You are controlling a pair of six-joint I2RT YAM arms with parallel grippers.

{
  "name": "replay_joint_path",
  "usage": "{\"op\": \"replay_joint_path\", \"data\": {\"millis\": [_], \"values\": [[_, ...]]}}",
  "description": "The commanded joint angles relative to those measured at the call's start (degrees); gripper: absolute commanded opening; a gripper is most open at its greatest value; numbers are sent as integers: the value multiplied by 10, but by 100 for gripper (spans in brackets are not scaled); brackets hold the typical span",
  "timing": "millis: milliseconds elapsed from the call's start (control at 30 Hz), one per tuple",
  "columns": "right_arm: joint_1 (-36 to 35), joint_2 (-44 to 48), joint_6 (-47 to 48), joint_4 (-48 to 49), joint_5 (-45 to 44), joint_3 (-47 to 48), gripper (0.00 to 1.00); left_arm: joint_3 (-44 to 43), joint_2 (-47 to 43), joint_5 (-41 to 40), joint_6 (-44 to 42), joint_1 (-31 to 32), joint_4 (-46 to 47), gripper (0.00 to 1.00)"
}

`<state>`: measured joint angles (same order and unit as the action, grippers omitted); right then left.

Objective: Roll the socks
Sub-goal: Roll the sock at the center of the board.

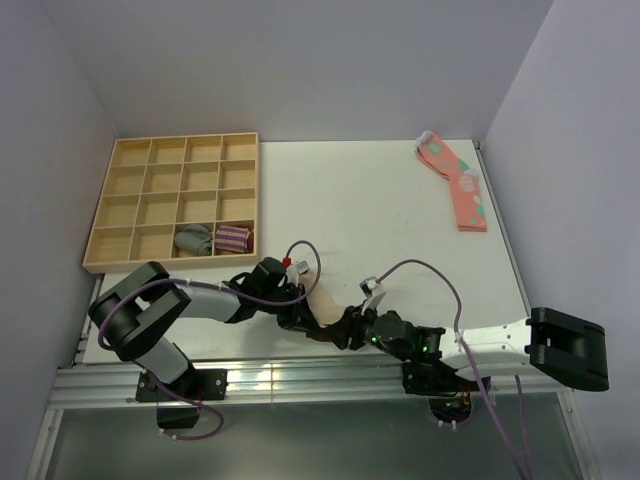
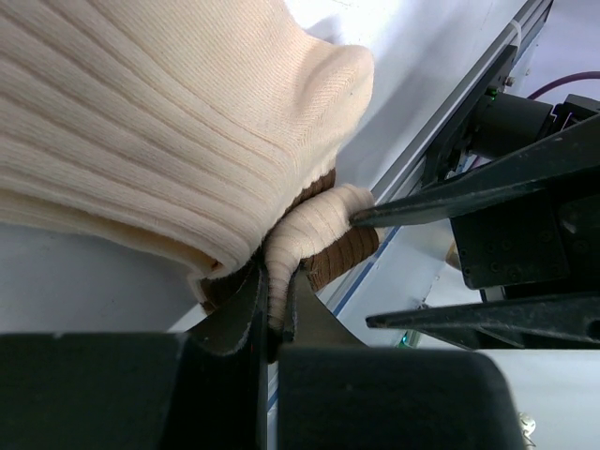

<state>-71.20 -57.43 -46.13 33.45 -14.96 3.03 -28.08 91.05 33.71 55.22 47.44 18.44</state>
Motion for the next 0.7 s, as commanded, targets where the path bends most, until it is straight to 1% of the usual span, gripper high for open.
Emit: {"op": "replay_joint_path", "data": {"millis": [0,67,100,200,333,400,467,667], "values": [[-21,10,-39,-41,-73,-57,52,-8,13,-8,-11,-3,-26,0],[-26,15,-45,-53,-82,-55,51,-8,14,-8,-12,-3,-26,0],[-34,16,-50,-74,-100,-51,51,-9,15,-8,-11,-4,-26,0],[-50,16,-62,-87,-114,-49,51,-12,17,-5,-9,-6,-26,0],[-82,8,-77,-116,-157,-36,50,-14,19,0,-8,-11,-25,0],[-91,-4,-77,-121,-167,-36,50,-15,18,1,-13,-14,-31,0],[-100,-25,-79,-128,-177,-10,50,-14,15,5,-13,-20,-31,0],[-111,-85,-84,-124,-180,18,51,-16,16,9,-19,-24,-31,0]]}}
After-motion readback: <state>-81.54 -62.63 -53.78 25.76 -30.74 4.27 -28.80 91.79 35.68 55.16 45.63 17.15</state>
